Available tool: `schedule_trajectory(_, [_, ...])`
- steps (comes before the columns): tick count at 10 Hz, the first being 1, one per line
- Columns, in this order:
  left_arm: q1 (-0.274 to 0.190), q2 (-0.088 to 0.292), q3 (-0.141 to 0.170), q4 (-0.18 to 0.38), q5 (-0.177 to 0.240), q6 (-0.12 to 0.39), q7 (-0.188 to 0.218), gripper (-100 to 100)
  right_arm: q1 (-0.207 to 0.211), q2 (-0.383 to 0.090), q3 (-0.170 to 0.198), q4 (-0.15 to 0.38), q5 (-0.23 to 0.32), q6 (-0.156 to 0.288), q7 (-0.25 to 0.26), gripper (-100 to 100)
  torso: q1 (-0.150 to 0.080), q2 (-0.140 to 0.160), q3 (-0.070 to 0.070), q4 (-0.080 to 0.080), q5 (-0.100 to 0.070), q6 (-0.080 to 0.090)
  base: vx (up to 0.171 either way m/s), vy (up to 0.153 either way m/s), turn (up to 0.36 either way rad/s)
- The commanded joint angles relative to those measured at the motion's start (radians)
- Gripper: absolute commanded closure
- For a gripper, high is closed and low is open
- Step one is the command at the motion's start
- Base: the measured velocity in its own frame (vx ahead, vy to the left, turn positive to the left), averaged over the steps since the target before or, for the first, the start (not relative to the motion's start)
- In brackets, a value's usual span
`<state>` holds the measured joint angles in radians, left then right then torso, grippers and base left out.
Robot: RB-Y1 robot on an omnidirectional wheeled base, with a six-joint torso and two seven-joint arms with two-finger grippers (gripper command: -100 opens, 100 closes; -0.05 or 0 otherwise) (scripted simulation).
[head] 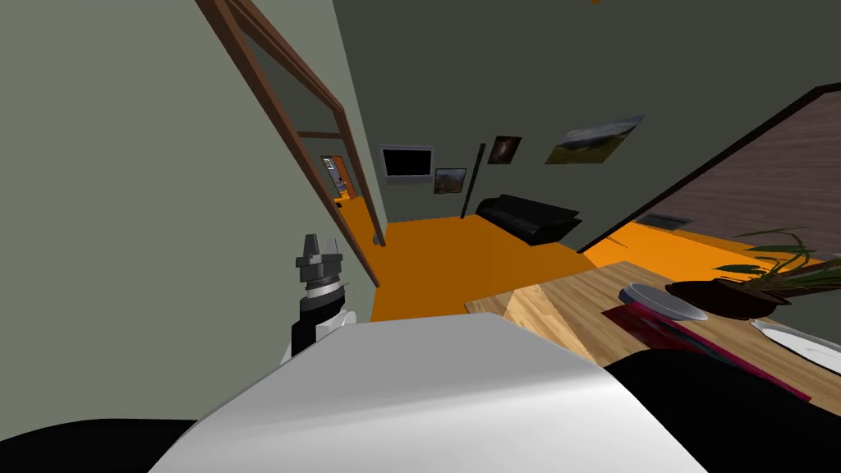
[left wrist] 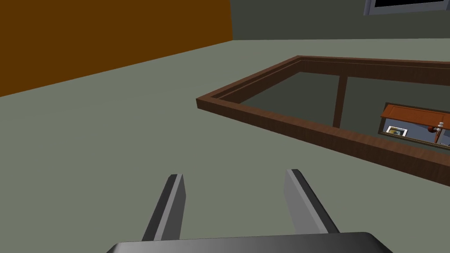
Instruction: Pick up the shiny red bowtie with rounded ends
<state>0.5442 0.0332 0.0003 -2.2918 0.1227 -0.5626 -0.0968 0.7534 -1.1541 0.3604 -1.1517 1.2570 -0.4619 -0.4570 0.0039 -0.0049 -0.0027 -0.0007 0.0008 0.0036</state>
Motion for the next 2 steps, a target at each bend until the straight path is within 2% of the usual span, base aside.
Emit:
schedule_trajectory(1, [0.0,0.0,0.0,0.0,0.0,0.0,0.0,0,0.0,0.0,0.0,0.0,0.0,0.0,0.0,100,0.0,0.0,0.0,0.0,0.0,0.0,0.003,0.019,-0.009])
schedule_trajectory(2, [0.0,0.0,0.0,0.0,0.0,0.0,0.0,0,0.001,-0.002,0.0,-0.003,0.0,-0.001,-0.003,0,-0.002,0.0,0.0,0.0,-0.001,0.0,0.0,0.0,0.0])
